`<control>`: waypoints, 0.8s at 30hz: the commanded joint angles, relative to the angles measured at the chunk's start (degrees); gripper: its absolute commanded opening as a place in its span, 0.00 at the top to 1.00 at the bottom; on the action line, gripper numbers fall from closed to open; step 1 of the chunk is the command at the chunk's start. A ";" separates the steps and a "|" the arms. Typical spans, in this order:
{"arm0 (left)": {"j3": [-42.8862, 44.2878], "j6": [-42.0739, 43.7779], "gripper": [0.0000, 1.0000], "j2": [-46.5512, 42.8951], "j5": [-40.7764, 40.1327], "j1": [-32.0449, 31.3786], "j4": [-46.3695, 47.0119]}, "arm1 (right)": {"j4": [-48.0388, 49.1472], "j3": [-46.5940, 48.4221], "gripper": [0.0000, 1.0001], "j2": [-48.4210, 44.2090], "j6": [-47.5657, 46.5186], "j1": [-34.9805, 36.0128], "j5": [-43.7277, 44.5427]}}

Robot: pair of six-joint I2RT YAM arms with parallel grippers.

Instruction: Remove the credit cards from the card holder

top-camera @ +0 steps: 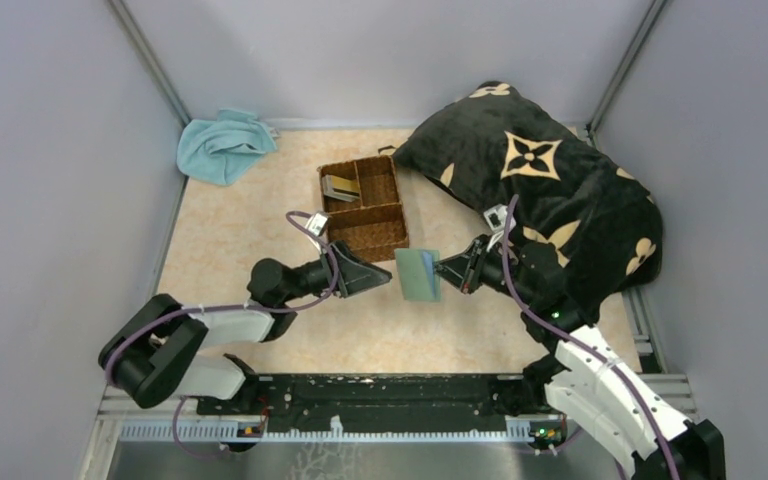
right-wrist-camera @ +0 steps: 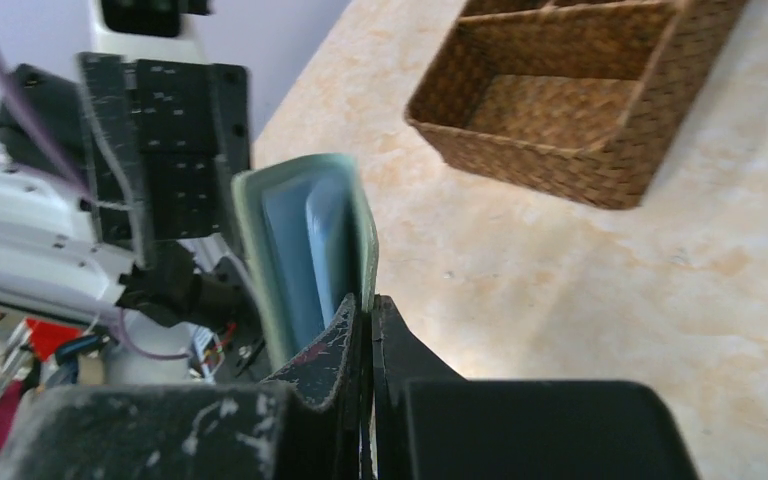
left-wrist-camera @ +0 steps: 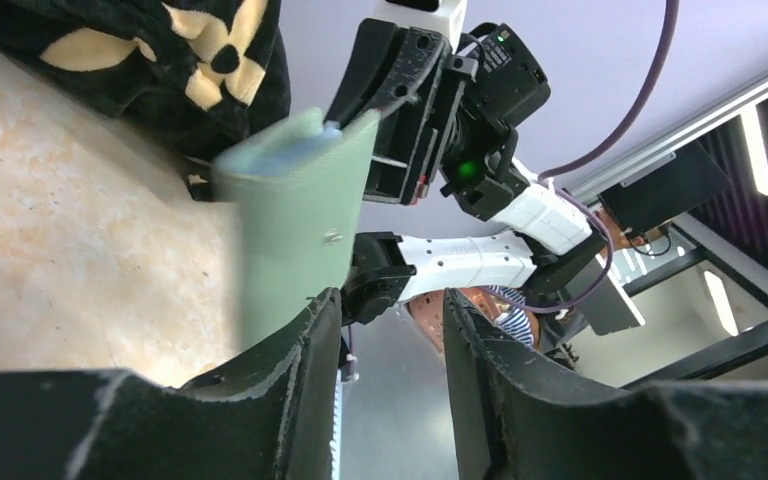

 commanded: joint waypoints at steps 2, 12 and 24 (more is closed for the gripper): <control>3.60 12.46 0.53 -7.41 -0.99 0.77 -20.11 | -7.96 6.87 1.00 0.11 -5.94 -1.93 5.91; 13.51 31.14 0.37 -16.77 -17.00 -3.33 -56.08 | -18.73 13.62 1.00 3.79 -12.89 -1.95 14.17; 22.72 33.55 0.38 -7.48 -26.59 -19.67 -57.54 | -14.15 11.07 1.00 4.67 -9.50 -1.85 12.08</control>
